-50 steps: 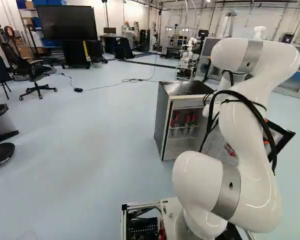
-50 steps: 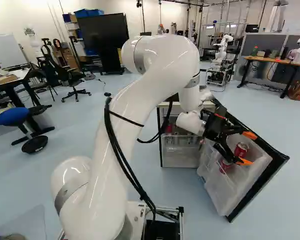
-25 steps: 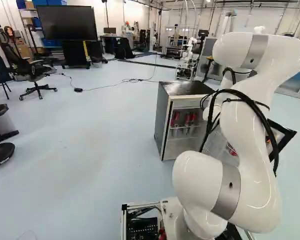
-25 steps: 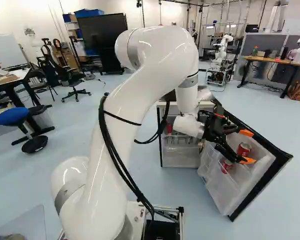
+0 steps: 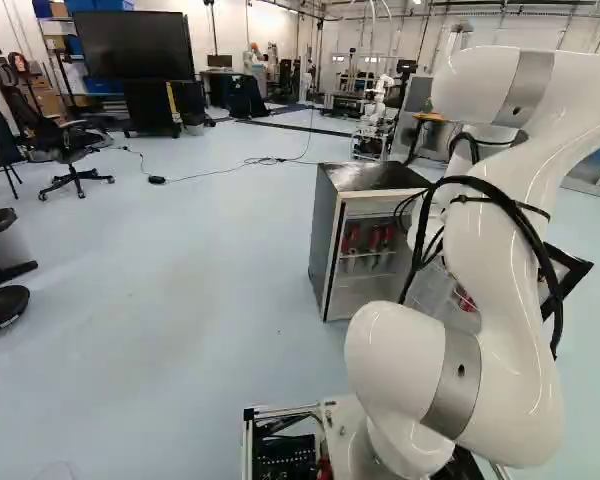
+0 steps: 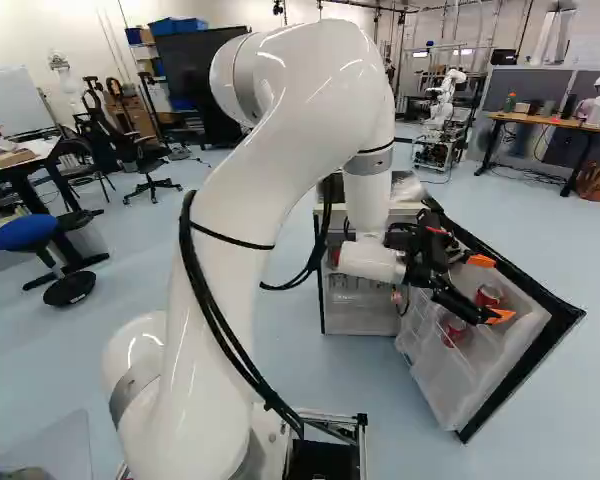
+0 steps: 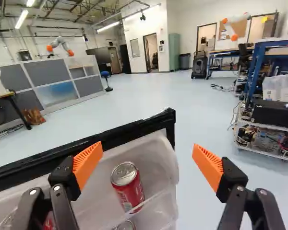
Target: Grab a drink from the fridge
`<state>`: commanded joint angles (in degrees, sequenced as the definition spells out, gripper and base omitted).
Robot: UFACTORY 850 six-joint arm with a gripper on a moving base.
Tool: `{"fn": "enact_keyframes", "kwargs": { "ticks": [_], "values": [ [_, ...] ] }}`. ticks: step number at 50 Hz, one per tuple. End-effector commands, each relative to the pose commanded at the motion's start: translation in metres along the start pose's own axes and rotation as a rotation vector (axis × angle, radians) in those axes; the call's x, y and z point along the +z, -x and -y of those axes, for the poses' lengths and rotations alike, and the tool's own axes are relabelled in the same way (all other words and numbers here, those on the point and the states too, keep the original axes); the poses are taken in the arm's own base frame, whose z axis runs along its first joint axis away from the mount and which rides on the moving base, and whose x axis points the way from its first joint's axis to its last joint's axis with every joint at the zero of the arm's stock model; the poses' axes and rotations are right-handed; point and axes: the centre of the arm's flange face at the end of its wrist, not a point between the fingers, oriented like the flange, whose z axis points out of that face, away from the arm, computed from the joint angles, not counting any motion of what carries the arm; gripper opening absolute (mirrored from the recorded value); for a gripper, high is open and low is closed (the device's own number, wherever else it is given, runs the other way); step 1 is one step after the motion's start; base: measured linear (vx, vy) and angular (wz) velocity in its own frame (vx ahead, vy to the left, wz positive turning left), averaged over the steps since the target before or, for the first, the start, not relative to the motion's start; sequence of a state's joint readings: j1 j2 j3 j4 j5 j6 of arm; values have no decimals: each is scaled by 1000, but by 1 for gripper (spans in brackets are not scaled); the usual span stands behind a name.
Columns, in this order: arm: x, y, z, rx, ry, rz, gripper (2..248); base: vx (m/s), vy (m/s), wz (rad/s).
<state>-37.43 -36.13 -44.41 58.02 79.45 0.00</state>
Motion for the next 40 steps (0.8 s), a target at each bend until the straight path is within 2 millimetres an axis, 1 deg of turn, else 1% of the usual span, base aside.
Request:
{"fn": "enact_keyframes", "kwargs": {
  "ticks": [20, 40],
  "values": [
    [-17, -8, -20, -67, -178, 23, 247, 0, 0, 0],
    [-47, -14, -40, -130, -374, 54, 247, 0, 0, 0]
  ]
}}
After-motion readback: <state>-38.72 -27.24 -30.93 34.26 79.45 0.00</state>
